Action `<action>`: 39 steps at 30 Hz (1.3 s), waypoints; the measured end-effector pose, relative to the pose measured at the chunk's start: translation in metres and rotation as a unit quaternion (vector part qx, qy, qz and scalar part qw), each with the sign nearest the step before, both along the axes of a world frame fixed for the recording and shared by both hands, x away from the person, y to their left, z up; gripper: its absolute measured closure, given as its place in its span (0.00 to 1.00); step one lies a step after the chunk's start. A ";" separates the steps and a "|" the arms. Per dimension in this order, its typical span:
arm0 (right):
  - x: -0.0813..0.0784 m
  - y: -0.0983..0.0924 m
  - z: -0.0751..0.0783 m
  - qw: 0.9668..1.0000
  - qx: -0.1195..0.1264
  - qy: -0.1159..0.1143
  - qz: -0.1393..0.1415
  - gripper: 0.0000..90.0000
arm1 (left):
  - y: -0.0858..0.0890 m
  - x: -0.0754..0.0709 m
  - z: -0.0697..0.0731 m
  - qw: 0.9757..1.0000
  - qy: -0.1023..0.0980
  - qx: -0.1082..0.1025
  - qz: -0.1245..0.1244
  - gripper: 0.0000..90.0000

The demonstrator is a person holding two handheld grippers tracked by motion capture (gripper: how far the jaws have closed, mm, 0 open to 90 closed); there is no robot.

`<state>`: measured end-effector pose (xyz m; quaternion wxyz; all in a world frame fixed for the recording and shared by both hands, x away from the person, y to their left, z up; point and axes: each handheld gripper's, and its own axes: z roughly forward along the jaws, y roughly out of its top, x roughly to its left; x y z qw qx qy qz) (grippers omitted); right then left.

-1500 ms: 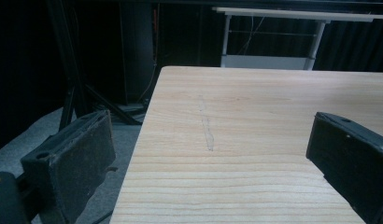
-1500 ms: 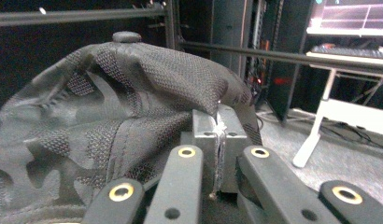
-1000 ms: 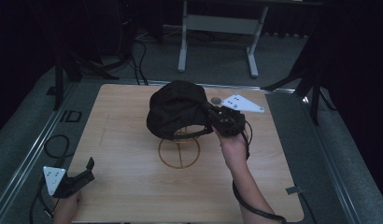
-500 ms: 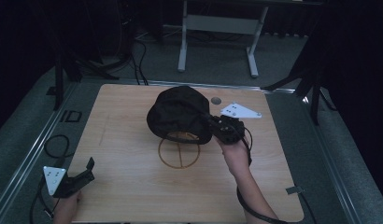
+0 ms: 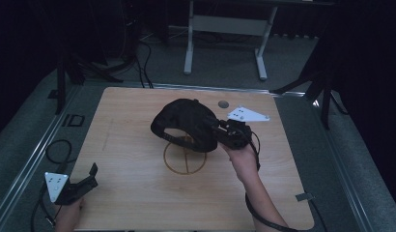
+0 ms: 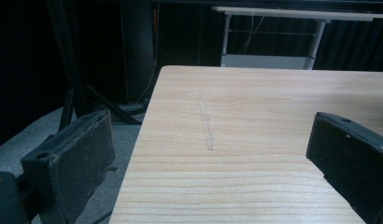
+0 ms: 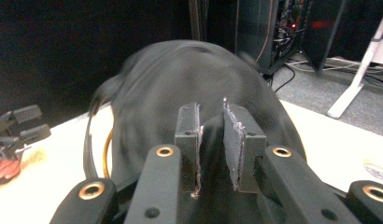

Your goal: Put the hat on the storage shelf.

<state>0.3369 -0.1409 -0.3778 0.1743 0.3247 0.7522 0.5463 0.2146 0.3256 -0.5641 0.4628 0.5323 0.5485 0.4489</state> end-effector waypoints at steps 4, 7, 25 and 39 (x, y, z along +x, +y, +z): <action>-0.001 0.004 0.000 1.000 -0.006 -0.003 0.006 0.83 | 0.000 0.000 0.000 1.000 0.000 0.000 0.000 0.02; -0.001 0.006 -0.001 1.000 -0.013 -0.003 0.006 0.83 | 0.000 0.000 0.000 1.000 0.000 0.000 0.000 0.02; -0.004 -0.005 0.012 1.000 -0.017 -0.016 0.001 0.42 | 0.000 0.000 0.000 1.000 -0.001 0.000 0.000 0.02; -0.001 -0.038 0.006 0.999 -0.030 -0.012 0.000 0.15 | 0.000 0.000 0.000 1.000 0.000 0.000 0.001 0.02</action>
